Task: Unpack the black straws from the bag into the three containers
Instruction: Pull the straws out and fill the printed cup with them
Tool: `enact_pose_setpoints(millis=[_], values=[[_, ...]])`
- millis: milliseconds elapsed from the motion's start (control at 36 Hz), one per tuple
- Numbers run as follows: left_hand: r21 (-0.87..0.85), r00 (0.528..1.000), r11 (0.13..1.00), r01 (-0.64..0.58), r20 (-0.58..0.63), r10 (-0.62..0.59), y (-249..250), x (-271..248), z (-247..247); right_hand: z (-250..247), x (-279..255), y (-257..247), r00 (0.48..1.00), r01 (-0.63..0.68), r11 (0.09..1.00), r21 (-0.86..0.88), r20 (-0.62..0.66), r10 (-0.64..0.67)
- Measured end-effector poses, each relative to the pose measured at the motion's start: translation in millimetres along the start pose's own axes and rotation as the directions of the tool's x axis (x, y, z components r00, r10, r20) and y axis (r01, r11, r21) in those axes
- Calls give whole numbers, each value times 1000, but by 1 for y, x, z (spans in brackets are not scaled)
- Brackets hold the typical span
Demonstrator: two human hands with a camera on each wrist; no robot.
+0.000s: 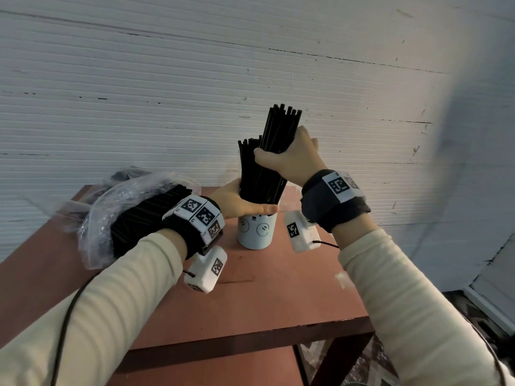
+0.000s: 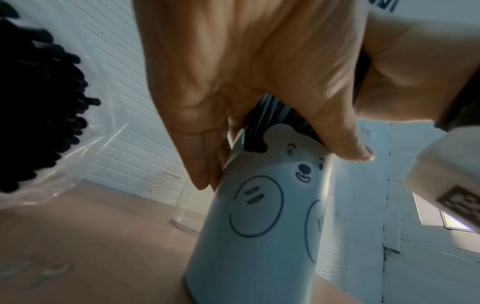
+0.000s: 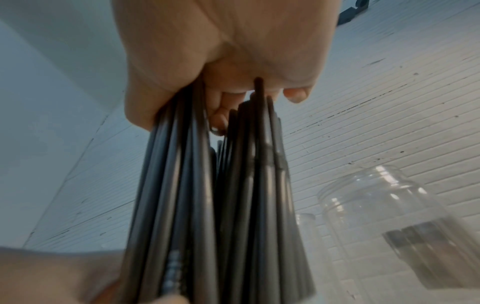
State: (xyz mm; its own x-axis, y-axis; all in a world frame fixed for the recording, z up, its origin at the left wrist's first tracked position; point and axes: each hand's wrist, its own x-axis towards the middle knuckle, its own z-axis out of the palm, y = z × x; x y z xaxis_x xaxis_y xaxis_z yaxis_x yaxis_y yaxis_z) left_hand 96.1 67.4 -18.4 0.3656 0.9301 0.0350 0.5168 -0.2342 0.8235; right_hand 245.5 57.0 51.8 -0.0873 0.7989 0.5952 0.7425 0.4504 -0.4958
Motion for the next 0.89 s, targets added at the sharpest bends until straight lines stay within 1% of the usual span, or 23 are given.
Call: enact_pose_setpoints(millis=[111,194,306,361,417,472,528,583,611,639,694,750,778,805,889], values=[[-4,1000,1000,7,16,-7,-7,-3,-5,1,-6,1,1000,-21,998,-63,12,22],[-9,1000,1000,-6,8,6,-7,-6,-7,1,-7,-4,1000,9,993,-115,14,-7],[-30,1000,1000,4,11,-4,-6,-5,-5,2,-7,-5,999,35,969,-244,6,-35],[-41,1000,999,4,-8,-4,-9,-4,-4,3,-10,-4,999,16,975,-223,-31,-24],[-49,1000,999,2,-19,-3,-12,-4,-2,3,-14,-4,998,-24,990,-141,-62,15],[-49,1000,999,3,-13,-4,-12,-5,-2,3,-17,-5,995,-36,998,-58,-93,31],[-41,1000,999,11,-10,-11,-12,-4,-2,3,-19,-5,991,10,998,61,-135,-1],[-41,999,999,27,-27,-29,-10,-5,-3,-1,-21,-8,981,84,975,208,-187,-45],[-43,999,998,34,-38,-36,-9,-6,-3,-3,-21,-9,971,137,960,243,-224,-82],[-46,998,998,40,-48,-42,-9,-7,-3,-6,-21,-10,955,198,952,234,-266,-134],[-45,997,998,46,-63,-49,-8,-8,-2,-10,-19,-12,915,303,939,163,-324,-239],[-42,996,998,52,-74,-56,-8,-9,0,-11,-17,-13,884,362,930,60,-338,-323],[-44,995,998,47,-81,-50,-9,-9,0,-10,-18,-11,878,374,927,18,-331,-347],[-46,995,998,39,-88,-43,-9,-9,0,-7,-20,-9,881,371,929,-5,-315,-354],[-30,995,999,26,-96,-29,-9,-9,-1,5,-28,-2,915,339,941,-19,-227,-334]])
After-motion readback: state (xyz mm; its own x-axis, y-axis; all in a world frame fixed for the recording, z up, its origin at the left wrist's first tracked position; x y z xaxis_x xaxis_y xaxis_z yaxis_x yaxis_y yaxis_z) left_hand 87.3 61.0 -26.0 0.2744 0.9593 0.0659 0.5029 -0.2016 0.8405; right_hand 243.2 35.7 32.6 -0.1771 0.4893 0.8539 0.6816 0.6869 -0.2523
